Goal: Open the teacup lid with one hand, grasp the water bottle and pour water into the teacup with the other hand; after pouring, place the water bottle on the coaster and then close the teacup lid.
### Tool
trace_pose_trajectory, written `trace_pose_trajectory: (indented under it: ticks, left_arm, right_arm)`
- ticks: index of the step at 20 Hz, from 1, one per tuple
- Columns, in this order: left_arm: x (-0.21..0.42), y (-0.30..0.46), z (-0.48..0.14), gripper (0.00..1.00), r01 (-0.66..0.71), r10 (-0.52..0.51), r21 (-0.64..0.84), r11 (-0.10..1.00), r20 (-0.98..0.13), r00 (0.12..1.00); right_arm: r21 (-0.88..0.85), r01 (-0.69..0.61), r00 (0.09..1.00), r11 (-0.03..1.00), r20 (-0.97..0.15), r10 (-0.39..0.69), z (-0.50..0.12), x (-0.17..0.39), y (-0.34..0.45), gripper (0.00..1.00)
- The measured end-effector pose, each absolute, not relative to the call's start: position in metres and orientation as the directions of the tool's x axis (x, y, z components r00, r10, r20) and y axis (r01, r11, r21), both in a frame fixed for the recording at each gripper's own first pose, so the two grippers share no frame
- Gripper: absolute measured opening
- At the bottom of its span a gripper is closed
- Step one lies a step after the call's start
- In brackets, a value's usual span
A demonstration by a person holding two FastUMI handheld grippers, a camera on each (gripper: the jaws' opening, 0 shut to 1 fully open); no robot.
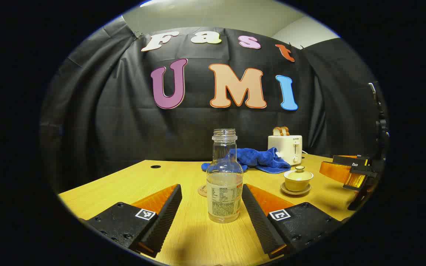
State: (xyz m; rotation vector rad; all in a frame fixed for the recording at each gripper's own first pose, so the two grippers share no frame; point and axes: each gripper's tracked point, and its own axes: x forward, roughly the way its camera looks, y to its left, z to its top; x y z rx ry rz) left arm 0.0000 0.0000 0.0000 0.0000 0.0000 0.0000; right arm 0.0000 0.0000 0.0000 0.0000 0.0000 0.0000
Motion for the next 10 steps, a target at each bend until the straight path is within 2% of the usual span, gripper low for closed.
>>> trace_pose_trajectory:
  ticks: [10]
  left_arm:
    - [0.0003,-0.0007,0.0003,0.95,0.0,0.0,-0.001,1.0,0.0,1.0]
  right_arm:
    - [-0.001,0.0,1.0,1.0,0.001,0.0,-0.0006,0.0007,0.0001,1.0]
